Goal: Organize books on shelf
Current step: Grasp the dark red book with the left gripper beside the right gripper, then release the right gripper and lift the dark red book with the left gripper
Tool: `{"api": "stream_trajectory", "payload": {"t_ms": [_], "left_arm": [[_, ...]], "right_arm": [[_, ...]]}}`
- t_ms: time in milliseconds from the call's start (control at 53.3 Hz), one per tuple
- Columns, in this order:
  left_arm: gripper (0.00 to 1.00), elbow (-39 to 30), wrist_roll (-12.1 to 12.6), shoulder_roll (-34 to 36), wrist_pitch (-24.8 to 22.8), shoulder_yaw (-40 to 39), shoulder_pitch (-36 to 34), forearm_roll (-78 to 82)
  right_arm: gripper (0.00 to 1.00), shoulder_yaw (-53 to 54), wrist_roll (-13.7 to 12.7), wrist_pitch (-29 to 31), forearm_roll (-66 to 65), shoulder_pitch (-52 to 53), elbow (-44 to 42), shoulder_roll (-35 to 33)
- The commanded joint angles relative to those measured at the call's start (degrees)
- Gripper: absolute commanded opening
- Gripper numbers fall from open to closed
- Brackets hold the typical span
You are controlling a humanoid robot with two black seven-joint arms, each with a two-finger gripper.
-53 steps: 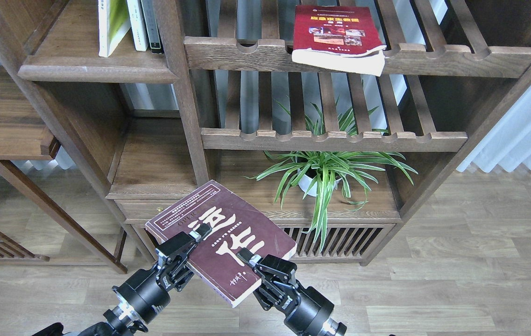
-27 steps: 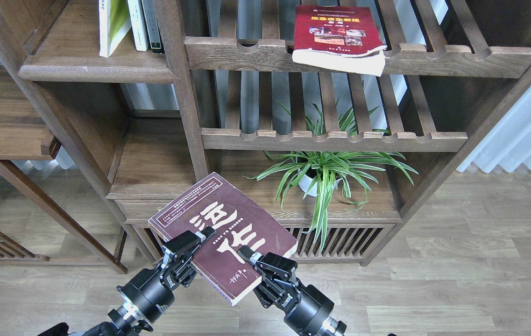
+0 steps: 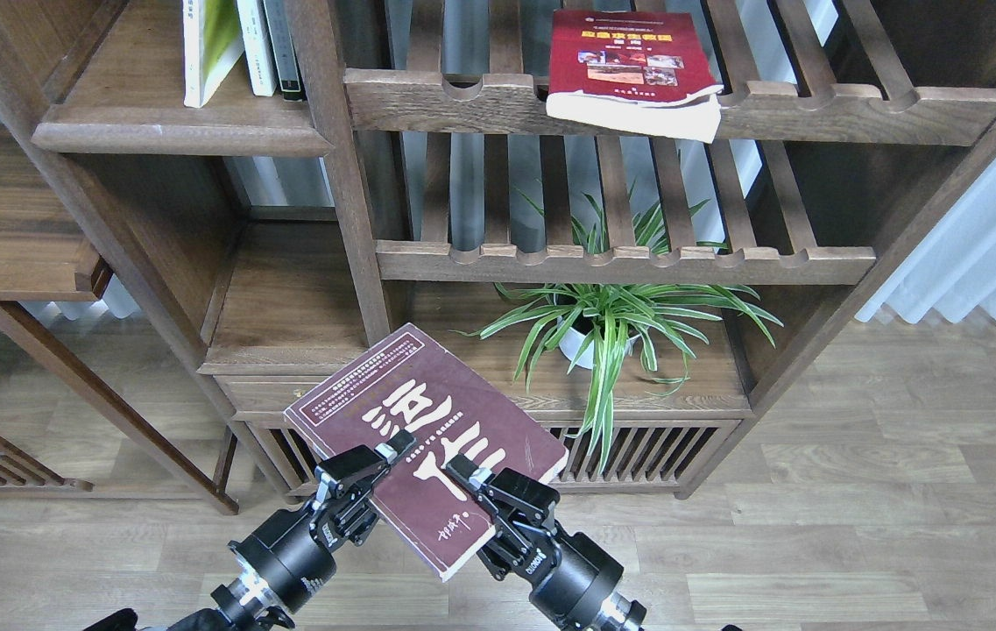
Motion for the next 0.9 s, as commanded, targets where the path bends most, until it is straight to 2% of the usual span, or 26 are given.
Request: {"api": "stream_trajectory", "payload": {"t_ms": [0, 375, 713, 882], "left_arm": [[0.1, -0.1, 0.0, 0.2, 0.0, -0.1, -0.2, -0.1], [0.05, -0.1, 0.1, 2.0, 0.0, -0.5, -0.2, 0.6], [0.04, -0.8, 0.6, 7.6, 0.0, -2.8, -0.5, 7.6], [0.04, -0.9, 0.6, 8.6, 0.0, -3.3, -0.6, 9.4]], "right_arm": [[0.69, 0.1, 0.7, 0.0, 0.0, 0.1, -0.2, -0.2], [0.71, 7.8, 1.6, 0.0, 0.3, 1.3, -3.3, -0.3], [0.73, 9.4, 7.1, 0.0, 0.3, 3.4, -5.7, -0.1], [0.74, 9.5, 7.5, 0.0, 0.2, 5.5, -8.2, 0.1]]}}
